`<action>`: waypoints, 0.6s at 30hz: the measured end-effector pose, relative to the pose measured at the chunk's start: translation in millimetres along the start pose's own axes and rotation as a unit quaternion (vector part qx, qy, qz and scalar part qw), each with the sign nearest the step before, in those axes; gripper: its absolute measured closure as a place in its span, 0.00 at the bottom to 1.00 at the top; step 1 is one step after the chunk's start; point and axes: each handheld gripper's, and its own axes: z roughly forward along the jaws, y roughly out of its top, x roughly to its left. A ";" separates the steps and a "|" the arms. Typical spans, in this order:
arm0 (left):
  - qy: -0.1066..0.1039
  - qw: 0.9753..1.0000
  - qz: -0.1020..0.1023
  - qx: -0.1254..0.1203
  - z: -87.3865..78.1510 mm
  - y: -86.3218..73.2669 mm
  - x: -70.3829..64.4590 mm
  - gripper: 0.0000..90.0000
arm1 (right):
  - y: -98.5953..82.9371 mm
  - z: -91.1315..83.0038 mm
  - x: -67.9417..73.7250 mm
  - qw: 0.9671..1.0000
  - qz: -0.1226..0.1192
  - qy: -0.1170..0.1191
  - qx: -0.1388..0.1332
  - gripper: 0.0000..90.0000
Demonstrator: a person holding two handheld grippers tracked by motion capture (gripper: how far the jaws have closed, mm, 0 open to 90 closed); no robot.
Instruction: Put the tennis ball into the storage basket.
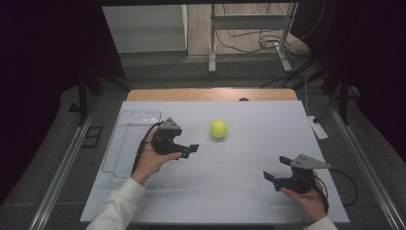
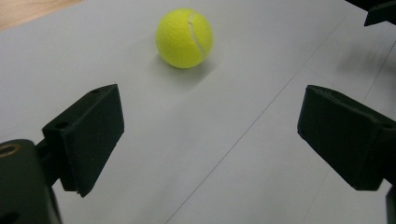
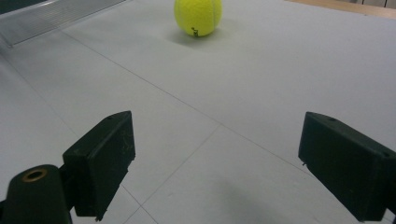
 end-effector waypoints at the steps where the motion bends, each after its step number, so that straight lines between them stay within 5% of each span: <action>1: 0.000 1.000 0.000 0.001 0.7 0.7 -0.1 0.10 | 0.0 -0.1 0.0 1.000 0.000 0.000 0.000 0.13; 18: -0.003 1.000 0.003 0.012 17.3 9.2 0.6 0.09 | -0.7 -0.6 -0.6 1.000 0.003 -0.001 0.000 0.13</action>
